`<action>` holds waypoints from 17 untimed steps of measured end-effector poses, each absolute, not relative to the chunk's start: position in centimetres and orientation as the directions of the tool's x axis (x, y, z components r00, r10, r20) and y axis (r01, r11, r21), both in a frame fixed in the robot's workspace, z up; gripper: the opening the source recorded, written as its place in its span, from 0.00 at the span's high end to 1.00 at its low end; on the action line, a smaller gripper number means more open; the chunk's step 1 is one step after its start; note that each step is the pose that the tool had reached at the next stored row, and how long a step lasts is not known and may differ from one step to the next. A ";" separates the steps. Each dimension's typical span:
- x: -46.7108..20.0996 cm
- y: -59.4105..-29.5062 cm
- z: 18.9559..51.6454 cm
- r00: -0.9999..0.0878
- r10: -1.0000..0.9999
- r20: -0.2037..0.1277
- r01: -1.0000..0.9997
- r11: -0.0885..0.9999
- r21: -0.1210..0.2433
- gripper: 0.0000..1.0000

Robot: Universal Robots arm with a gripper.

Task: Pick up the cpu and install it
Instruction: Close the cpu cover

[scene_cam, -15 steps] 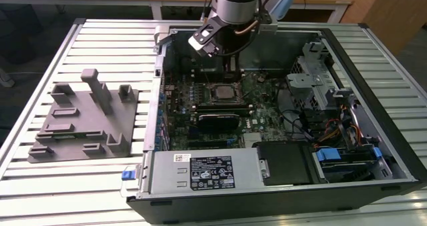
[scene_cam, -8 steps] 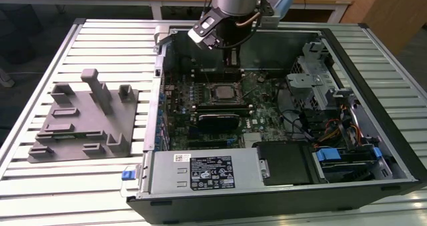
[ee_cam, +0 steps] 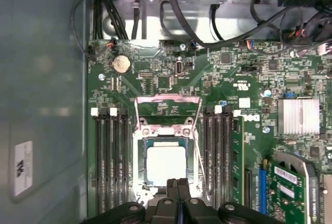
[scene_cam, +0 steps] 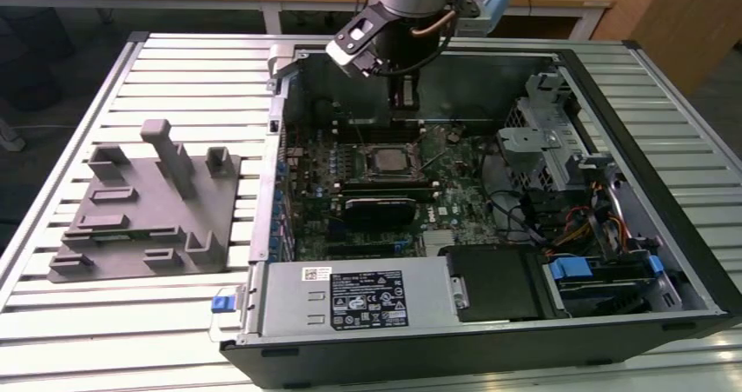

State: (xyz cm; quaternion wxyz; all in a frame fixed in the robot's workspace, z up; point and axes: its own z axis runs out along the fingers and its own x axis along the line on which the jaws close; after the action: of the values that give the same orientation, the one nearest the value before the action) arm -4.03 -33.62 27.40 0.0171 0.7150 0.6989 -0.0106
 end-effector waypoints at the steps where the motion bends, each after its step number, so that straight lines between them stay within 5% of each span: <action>1: -4.1 -33.8 27.4 0.022 0.999 -0.039 1.000 -0.022 0.011 0.89; 17: -2.7 -34.2 27.3 -0.005 0.999 -0.037 1.000 0.006 0.024 0.89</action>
State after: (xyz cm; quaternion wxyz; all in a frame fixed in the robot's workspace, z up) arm -2.71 -34.16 27.29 0.0214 0.7050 0.7089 -0.0046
